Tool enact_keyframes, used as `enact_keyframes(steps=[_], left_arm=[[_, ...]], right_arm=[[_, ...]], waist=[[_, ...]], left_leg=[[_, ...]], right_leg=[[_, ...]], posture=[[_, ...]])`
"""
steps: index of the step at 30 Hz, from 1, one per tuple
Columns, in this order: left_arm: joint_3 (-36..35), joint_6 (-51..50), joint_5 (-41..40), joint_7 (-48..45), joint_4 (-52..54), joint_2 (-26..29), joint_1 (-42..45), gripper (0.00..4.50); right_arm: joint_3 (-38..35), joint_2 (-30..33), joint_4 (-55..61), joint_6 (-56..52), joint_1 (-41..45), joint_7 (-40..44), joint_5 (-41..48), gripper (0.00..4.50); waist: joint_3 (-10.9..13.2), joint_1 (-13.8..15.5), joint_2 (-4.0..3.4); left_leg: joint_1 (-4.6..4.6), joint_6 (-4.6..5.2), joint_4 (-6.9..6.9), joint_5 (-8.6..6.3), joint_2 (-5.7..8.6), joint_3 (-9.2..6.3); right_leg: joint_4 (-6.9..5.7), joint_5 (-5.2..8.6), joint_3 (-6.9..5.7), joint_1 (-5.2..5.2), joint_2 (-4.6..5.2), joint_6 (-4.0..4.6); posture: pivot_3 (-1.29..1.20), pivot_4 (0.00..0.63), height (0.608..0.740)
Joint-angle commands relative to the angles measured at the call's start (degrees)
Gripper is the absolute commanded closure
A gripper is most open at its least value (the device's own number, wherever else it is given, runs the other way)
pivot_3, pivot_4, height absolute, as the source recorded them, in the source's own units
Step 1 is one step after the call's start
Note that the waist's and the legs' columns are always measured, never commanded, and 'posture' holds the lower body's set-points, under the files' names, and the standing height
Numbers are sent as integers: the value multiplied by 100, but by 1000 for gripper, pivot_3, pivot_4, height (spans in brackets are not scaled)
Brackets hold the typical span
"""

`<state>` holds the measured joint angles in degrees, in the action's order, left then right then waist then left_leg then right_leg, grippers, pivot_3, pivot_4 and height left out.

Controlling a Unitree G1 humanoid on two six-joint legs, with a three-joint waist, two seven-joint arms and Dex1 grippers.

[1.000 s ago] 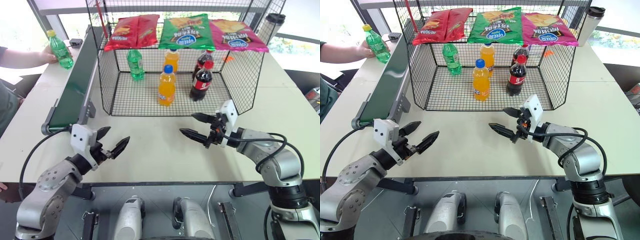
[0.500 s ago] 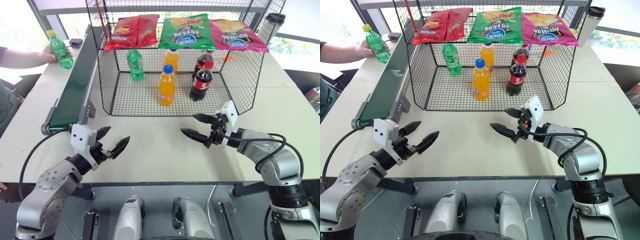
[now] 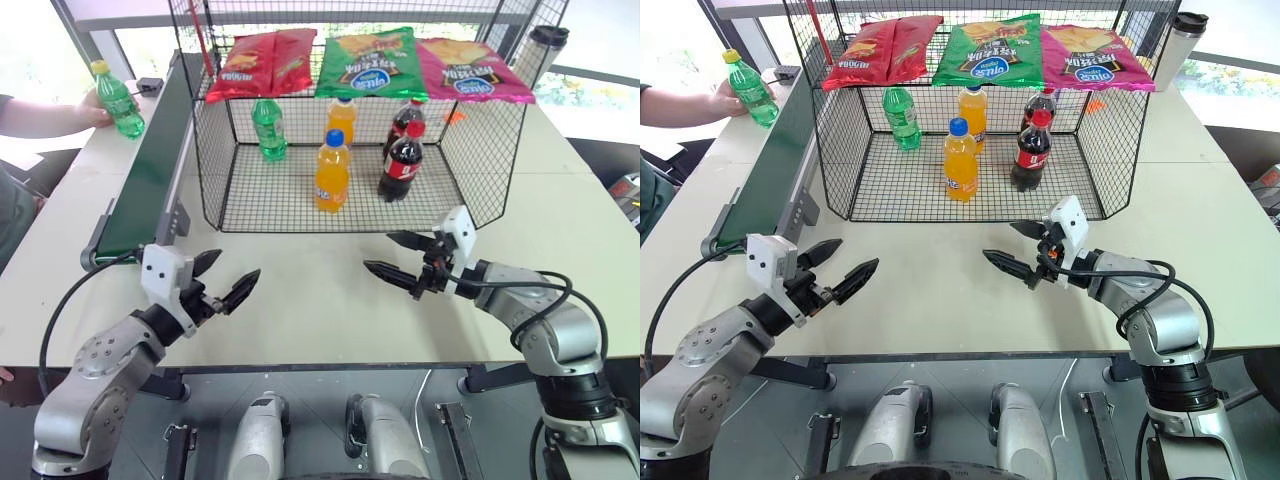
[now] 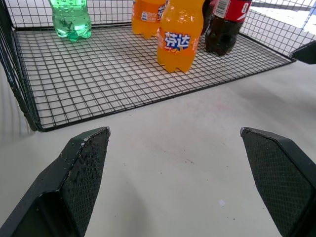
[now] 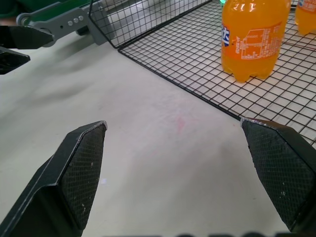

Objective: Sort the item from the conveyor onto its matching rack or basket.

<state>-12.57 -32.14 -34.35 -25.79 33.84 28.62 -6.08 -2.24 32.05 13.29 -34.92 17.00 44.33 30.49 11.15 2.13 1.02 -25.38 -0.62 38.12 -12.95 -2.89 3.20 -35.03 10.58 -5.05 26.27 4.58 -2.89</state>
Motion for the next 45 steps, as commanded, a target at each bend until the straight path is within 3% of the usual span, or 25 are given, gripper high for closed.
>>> enact_keyframes(steps=[1, 29, 34, 38, 45], left_arm=[[-107, 191, 29, 14, 101, -54, -22, 83], [-140, 119, 115, 417, 128, -97, 440, 83], [-774, 159, 266, 1167, 353, -171, 669, 83], [-1596, 121, 368, 1744, 116, -68, 1006, 83], [-1775, 75, 1164, 2203, -922, 275, 1364, 83]], right_arm=[[-150, -12, 181, 58, 46, -35, 76, 0], [-94, 21, 308, -96, 131, -22, 251, 0], [-377, 53, 512, -426, 391, -45, 722, 0], [-173, 169, 952, -791, 749, 101, 1035, 0], [321, 153, 1366, -927, 1044, 112, 954, 0]], waist=[[0, 0, 0], [0, 2, 0], [1, -2, 0], [1, -5, 0], [1, 21, 3]], left_leg=[[0, 0, 0, 0, 0, 0], [0, 13, -1, 8, 1, 1], [0, 14, -1, 9, 1, 0], [2, 15, -2, 9, -1, -5], [0, 16, -3, 10, 2, -1]], right_leg=[[0, 0, 0, 0, 0, 0], [0, 0, 0, -1, -1, 0], [-1, -1, 0, 0, -1, 0], [-6, -1, 0, 0, -6, 0], [-4, -1, -1, -1, 0, 0]], posture=[[0, 150, 740], [0, 150, 740], [0, 150, 740], [0, 150, 740], [0, 150, 740]])
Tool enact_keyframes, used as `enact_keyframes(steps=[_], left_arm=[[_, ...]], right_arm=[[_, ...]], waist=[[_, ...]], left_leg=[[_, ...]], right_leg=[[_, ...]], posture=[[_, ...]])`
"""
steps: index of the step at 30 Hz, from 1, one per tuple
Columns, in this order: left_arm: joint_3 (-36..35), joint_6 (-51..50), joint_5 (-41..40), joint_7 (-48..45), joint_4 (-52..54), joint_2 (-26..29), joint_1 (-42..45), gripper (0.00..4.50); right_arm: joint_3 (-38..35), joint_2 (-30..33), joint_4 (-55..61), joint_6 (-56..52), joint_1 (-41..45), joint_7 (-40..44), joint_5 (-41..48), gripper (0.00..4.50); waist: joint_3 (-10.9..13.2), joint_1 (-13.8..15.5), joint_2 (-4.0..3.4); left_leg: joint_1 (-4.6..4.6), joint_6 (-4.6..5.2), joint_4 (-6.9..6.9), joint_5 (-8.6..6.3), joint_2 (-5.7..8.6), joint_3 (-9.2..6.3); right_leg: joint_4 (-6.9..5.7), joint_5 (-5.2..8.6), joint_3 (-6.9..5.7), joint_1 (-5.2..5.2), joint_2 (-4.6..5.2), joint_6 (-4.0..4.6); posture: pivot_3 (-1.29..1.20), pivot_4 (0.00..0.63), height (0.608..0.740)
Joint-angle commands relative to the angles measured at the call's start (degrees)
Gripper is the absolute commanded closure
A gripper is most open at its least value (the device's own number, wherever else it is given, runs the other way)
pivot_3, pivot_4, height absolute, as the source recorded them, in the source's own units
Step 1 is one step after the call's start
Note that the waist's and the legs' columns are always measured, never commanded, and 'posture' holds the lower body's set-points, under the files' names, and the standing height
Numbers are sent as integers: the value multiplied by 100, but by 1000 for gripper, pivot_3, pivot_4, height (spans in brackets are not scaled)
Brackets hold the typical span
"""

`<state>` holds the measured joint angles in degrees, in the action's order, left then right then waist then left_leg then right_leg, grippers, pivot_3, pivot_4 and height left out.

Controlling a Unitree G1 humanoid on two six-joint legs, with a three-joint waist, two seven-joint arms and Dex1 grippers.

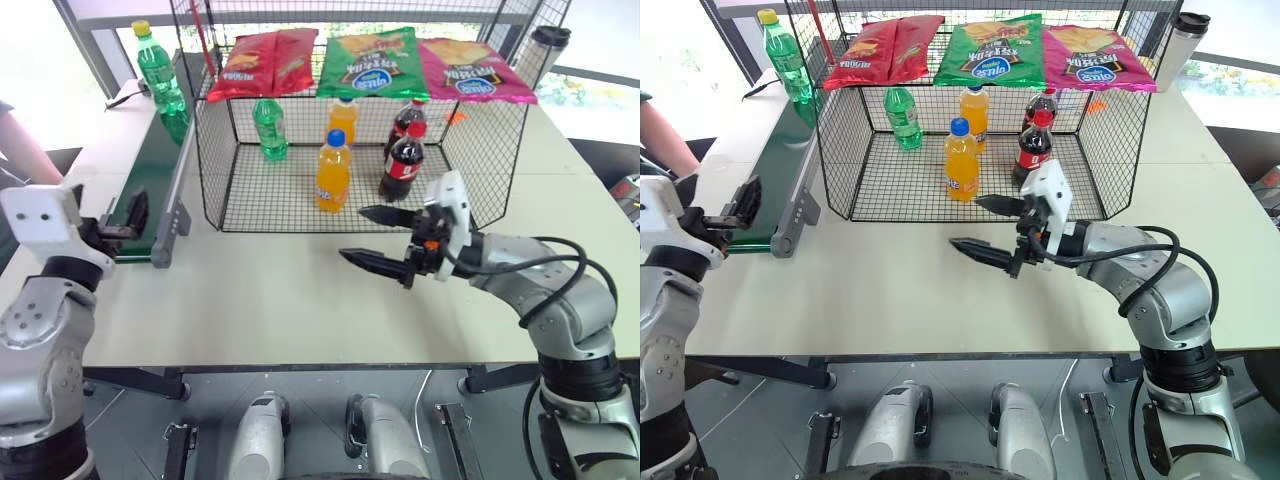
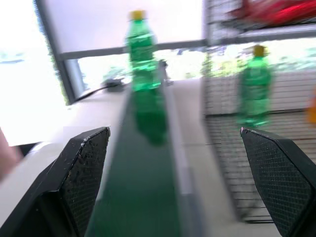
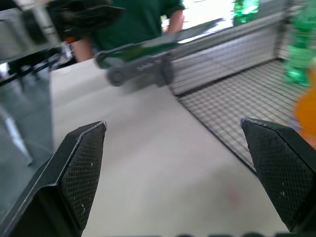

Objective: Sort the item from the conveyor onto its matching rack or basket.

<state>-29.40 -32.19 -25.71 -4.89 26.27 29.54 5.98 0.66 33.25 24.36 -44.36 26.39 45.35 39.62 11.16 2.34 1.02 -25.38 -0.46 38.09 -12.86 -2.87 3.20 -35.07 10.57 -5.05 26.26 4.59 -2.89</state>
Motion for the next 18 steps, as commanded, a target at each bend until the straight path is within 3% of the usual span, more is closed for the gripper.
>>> enact_keyframes(steps=[1, 9, 18], left_arm=[[-53, 122, 374, 107, -342, 221, 251, 83], [174, 476, 500, -332, -1490, 294, 895, 83], [429, 888, 670, -562, -2062, 215, 1231, 83]], right_arm=[[40, 11, 320, -4, 99, -15, 83, 0], [-35, 13, 575, -21, -130, -106, 202, 0], [-38, 67, 529, 87, -339, -248, 42, 0]], waist=[[0, -2, 4], [0, -17, 4], [-1, -18, 5]], left_leg=[[-1, -1, 0, -1, 0, 1], [-2, -2, -1, -1, -1, 6], [-1, -1, -2, 0, -2, 8]], right_leg=[[1, 0, 0, 0, 1, 0], [4, -1, 0, 2, 4, 1], [2, -5, 0, 3, 3, 6]], posture=[[0, 150, 740], [0, 150, 740], [0, 150, 740]])
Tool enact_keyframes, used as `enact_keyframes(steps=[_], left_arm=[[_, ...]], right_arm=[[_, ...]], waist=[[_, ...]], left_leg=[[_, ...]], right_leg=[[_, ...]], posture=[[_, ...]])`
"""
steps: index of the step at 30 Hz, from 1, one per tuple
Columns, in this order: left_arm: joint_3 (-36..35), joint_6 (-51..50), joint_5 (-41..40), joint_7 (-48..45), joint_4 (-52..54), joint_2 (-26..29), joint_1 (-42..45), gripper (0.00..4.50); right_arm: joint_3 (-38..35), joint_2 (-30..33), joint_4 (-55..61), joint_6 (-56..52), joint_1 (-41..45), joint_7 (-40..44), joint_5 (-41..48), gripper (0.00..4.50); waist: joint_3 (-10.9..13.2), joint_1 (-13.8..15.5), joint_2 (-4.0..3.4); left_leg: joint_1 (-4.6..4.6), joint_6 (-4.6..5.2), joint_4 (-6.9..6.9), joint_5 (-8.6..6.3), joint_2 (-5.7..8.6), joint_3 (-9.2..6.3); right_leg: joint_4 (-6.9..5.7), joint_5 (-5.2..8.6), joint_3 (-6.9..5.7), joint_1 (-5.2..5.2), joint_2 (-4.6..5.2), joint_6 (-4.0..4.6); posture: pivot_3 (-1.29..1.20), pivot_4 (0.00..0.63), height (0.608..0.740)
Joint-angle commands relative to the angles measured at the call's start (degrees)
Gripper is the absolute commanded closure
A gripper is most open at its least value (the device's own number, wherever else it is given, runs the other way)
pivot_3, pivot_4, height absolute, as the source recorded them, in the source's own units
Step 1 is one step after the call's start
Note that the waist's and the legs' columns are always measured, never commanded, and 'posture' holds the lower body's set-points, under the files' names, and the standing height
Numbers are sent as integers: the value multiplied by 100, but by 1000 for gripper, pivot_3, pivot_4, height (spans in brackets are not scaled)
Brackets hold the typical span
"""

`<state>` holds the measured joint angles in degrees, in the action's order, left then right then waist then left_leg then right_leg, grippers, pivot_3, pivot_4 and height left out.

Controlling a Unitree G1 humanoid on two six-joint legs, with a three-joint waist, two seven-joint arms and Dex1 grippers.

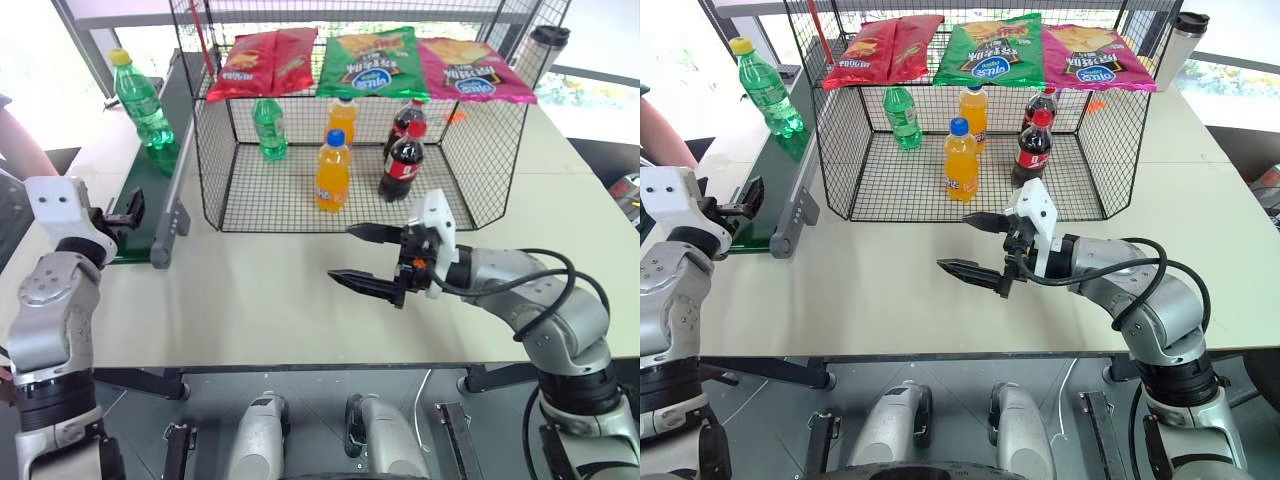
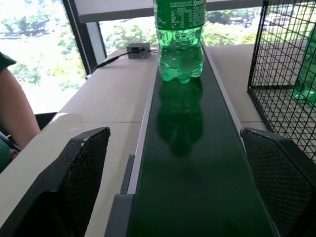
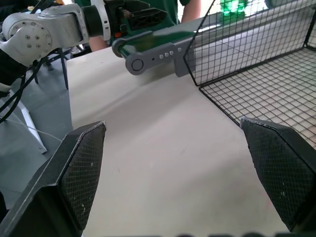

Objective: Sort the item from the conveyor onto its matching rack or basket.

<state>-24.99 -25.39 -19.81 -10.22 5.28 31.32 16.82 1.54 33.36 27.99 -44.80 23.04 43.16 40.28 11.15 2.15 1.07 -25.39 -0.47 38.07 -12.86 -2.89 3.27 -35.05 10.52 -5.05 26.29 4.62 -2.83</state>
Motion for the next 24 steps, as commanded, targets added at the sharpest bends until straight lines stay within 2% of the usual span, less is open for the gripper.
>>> enact_keyframes(steps=[1, 24], left_arm=[[4, 233, 102, -28, 8, 34, 167, 83], [-50, 440, 183, -24, -78, -18, 189, 83]], right_arm=[[-130, 52, 168, 133, -13, -45, -26, 0], [-148, 107, 150, 158, -118, -145, -67, 0]], waist=[[0, 2, 0], [0, 2, 0]], left_leg=[[0, 0, 0, 0, 0, 0], [0, 1, 0, 1, 0, 0]], right_leg=[[0, 0, 0, 0, 0, 0], [-1, -1, 0, -1, 0, 0]], posture=[[0, 150, 740], [0, 150, 740]])
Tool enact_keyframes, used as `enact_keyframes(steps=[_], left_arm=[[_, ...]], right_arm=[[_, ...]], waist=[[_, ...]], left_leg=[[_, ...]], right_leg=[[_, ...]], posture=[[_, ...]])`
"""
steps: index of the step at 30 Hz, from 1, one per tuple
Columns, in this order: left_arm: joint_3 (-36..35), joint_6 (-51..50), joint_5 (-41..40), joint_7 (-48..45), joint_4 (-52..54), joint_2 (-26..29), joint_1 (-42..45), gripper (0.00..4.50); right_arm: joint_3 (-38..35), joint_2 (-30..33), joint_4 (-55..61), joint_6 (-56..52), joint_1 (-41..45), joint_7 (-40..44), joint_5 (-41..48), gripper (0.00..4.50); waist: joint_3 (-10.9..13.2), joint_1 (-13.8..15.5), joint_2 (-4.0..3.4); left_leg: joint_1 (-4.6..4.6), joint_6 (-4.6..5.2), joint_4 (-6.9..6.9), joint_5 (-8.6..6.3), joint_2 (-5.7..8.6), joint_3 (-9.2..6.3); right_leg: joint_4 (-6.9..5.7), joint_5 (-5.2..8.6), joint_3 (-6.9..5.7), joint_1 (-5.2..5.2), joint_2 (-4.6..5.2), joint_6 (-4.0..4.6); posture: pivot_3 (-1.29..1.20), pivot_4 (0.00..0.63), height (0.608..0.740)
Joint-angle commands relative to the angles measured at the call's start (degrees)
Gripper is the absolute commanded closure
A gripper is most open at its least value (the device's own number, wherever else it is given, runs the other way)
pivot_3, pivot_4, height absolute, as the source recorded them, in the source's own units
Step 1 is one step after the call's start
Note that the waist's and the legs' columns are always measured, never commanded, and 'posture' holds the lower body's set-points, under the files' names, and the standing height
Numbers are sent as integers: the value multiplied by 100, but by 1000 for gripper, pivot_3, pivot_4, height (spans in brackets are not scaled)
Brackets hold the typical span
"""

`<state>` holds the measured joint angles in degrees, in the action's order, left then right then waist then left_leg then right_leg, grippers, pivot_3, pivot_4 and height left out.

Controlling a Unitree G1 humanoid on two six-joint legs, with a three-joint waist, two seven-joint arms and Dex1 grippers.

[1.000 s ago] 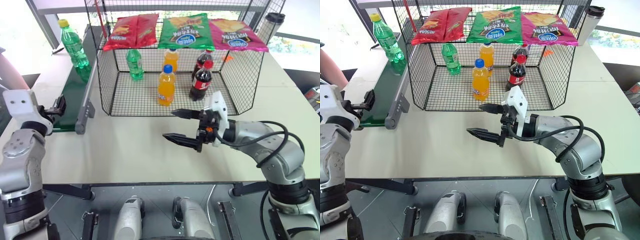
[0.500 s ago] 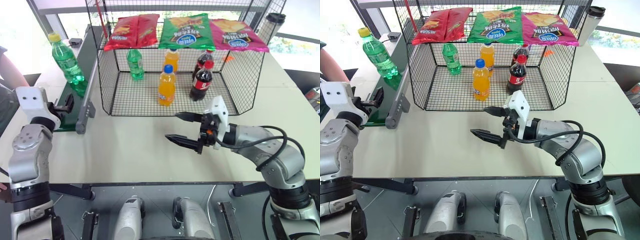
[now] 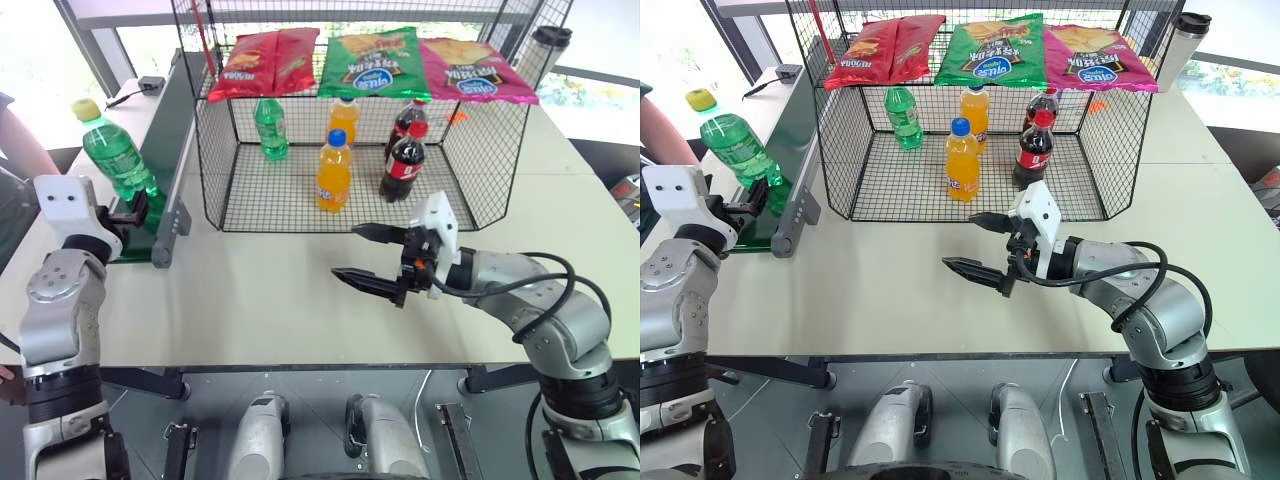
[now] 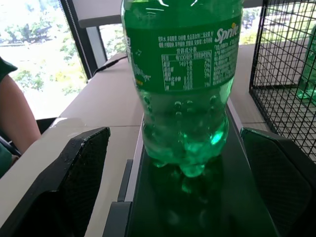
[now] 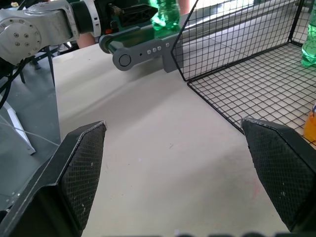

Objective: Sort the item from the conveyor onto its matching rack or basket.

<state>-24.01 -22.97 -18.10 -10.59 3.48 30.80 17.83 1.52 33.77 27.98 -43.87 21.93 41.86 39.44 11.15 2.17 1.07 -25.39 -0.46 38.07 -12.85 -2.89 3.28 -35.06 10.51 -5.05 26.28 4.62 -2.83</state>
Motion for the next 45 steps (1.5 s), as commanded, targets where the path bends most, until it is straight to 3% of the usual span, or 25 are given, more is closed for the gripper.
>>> enact_keyframes(steps=[1, 8, 12, 16, 20, 24, 27, 29, 33, 40, 45], left_arm=[[-145, 202, 17, 16, 86, 35, 93, 83], [-87, 241, 50, 22, 48, 36, 83, 83], [-93, 258, 12, 0, 143, 12, 17, 1675], [-125, 234, -95, -25, 370, -50, -47, 1679], [109, -86, -863, -413, 1415, -259, 63, 1679], [848, -834, -1566, -798, 2191, -414, 245, 1679], [1299, -1015, -1583, -868, 2136, -585, 461, 1679], [1716, -844, -1221, -898, 1650, -751, 718, 1679], [2370, 179, -69, -561, -319, -1307, 1651, 1679], [2359, 2216, 900, 23, -3280, -1994, 2897, 1679], [2285, 3207, 1344, 651, -4880, -2132, 3564, 1679]], right_arm=[[-147, 68, 146, 66, -7, -16, 17, 0], [-145, 80, 118, 69, -19, -36, -1, 0], [-152, 92, 108, 63, -12, -57, 9, 0], [-143, 102, 72, 70, 13, -54, 3, 0], [-155, 155, -5, 92, 36, -26, -28, 0], [-237, 230, -152, 181, 7, 32, -107, 0], [-292, 249, -229, 244, -34, 48, -152, 0], [-315, 244, -257, 273, -64, 28, -175, 0], [-359, 217, -225, 320, -153, -19, -227, 0], [-537, 228, 36, 294, -408, -232, -211, 0], [-686, 246, 221, 235, -600, -401, -166, 0]], waist=[[0, 0, 0], [0, 0, 0], [0, 1, 0], [0, 5, 0], [3, 18, 9], [3, 18, 11], [3, 3, 10], [3, 5, 9], [2, 14, 9], [3, 12, 11], [4, 12, 12]], left_leg=[[0, 0, 0, 0, 0, 0], [0, 0, 0, 0, 0, 0], [2, 0, 0, 0, 0, 0], [2, 1, 1, 0, 0, -1], [-2, 0, 1, 1, 0, -1], [-8, 0, 8, 1, 5, 1], [-2, 1, 10, 1, 8, 1], [2, 2, 10, 2, 6, 0], [9, 4, 10, 4, 4, -13], [-5, 4, 11, 4, 5, -12], [-10, 6, 8, 3, 7, -9]], right_leg=[[0, 0, 0, 0, 0, 0], [-1, -1, 0, 0, 0, 1], [-3, -1, 0, -2, 0, 1], [-4, -1, 0, -1, 0, 1], [-2, -4, 0, -2, 2, 6], [1, -8, 1, -5, 8, 12], [0, -5, 1, -11, 6, 6], [-4, -1, 1, -11, 1, -2], [-18, 1, 0, -12, -17, -5], [-6, -20, 1, -5, -16, -12], [-4, -18, 0, -4, -11, -21]], posture=[[0, 150, 740], [0, 150, 740], [0, 150, 740], [0, 150, 740], [0, 150, 740], [0, 150, 740], [0, 150, 740], [0, 150, 740], [0, 150, 740], [0, 150, 740], [0, 150, 740]])
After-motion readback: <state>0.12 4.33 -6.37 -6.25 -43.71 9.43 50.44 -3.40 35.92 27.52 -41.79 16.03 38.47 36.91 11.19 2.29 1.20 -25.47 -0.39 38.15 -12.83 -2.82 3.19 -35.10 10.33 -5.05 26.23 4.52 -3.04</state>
